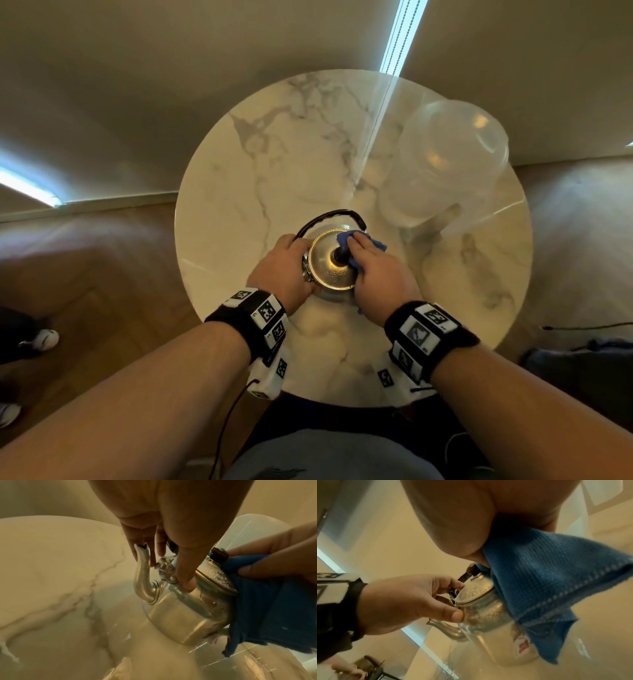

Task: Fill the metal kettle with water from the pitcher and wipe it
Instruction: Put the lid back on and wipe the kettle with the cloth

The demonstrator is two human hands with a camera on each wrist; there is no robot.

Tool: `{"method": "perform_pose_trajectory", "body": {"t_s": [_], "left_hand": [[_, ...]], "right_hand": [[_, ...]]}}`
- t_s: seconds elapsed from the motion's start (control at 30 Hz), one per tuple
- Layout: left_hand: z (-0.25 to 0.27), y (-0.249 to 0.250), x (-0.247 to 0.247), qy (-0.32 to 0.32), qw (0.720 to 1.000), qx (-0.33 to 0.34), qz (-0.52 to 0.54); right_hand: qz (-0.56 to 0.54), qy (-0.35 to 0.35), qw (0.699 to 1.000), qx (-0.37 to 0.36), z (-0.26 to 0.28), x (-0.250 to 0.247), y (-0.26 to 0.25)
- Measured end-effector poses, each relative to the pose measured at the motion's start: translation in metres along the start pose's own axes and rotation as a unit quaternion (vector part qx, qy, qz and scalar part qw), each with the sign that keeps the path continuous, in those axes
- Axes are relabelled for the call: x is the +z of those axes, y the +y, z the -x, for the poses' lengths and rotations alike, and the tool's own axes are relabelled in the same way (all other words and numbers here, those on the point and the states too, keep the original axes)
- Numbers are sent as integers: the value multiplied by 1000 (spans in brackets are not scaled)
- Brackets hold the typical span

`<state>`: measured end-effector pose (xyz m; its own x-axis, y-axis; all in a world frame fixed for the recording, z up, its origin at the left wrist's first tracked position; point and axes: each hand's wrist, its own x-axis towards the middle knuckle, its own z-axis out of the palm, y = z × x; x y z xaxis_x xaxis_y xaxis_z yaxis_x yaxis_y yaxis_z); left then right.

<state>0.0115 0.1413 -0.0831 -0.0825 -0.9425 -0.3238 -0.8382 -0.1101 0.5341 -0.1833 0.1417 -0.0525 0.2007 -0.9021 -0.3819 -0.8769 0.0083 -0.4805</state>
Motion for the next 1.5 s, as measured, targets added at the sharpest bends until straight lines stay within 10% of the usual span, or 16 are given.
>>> {"method": "perform_pose_trajectory", "body": {"t_s": [0.7, 1.5], "left_hand": [[1, 7, -3, -17, 1000, -21, -14], [-2, -1, -1, -26, 999, -6, 22]], "right_hand": [[264, -199, 943, -25, -36, -66, -70], [240, -102, 958, -117, 41, 14, -31]]}}
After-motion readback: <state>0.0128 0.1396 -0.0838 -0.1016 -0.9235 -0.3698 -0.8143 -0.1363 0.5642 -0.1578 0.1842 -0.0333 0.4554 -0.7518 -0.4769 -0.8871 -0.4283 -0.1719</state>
